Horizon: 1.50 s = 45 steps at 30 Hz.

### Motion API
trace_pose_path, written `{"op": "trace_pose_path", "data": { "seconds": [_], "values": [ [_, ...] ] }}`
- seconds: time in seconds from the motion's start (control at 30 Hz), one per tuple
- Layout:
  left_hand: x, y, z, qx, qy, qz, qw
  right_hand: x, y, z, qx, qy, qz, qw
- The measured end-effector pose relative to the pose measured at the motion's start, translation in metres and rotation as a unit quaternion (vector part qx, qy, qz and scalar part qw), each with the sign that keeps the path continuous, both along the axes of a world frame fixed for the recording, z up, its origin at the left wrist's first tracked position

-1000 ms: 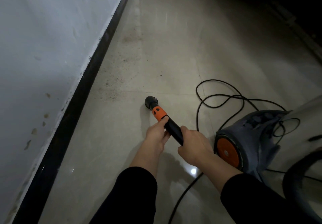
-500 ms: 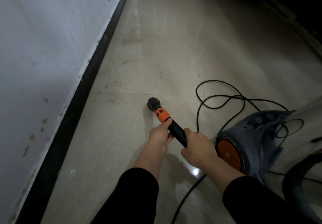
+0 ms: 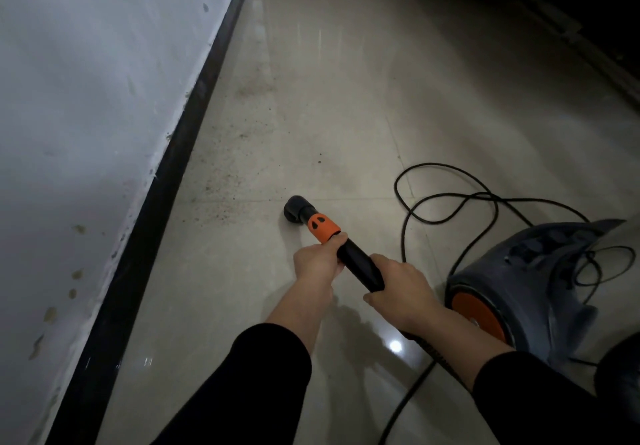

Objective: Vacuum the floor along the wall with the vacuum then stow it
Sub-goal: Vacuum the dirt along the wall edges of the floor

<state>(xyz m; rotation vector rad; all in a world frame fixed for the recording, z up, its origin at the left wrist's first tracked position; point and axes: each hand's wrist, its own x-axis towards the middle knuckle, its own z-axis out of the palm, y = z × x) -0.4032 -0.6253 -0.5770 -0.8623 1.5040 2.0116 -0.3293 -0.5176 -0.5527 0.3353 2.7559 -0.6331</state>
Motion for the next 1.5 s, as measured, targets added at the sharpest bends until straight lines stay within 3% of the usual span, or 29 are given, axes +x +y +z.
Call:
{"op": "trace_pose_path", "data": {
  "seconds": [0.33, 0.53, 1.5],
  "values": [
    [-0.021, -0.019, -0.006, -0.074, 0.058, -0.051, 0.994, -0.013, -0.008, -0.008, -0.047, 0.008, 0.007, 0.999],
    [-0.006, -0.016, -0.014, -0.189, 0.107, -0.038, 0.975, -0.01, -0.01, -0.016, -0.076, 0.012, 0.01, 0.997],
    [-0.025, -0.074, -0.022, -0.207, 0.148, 0.005, 0.967, -0.036, -0.065, -0.029, -0.146, 0.012, 0.008, 0.989]
  ]
}}
